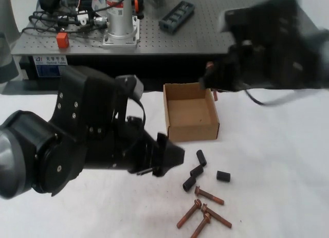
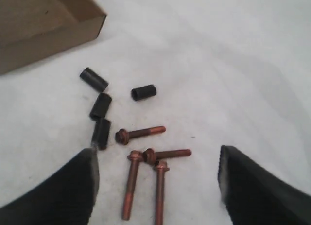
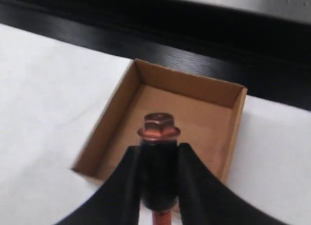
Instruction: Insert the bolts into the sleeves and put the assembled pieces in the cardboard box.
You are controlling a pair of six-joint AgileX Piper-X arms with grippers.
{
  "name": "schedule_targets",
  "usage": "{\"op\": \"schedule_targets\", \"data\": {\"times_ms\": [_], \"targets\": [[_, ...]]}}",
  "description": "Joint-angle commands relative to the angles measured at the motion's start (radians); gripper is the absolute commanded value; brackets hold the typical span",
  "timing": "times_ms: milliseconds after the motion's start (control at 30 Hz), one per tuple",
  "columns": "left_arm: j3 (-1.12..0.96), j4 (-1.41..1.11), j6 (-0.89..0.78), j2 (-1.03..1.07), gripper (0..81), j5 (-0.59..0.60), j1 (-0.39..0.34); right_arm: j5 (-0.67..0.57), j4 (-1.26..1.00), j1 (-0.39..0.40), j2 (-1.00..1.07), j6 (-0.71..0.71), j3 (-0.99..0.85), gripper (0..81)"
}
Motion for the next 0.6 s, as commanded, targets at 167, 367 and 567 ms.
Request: {"op": "schedule_targets", "data": {"times_ms": [167, 367, 567], "targets": [[-0.006, 0.069, 0.028, -0.002, 50.2, -0.063, 0.005, 0.135, 0.403, 0.024, 0.52, -0.082, -0.585, 2.1], [-0.006, 0.069, 0.028, -0.002, 50.2, -0.062, 0.005, 0.136, 0.475, 0.024, 0.601, -0.077, -0.661, 26.7], [-0.006, 0.069, 0.028, -0.002, 50.2, -0.062, 0.005, 0.091, 0.471, 0.021, 0.544, -0.07, -0.67, 32.9]]}}
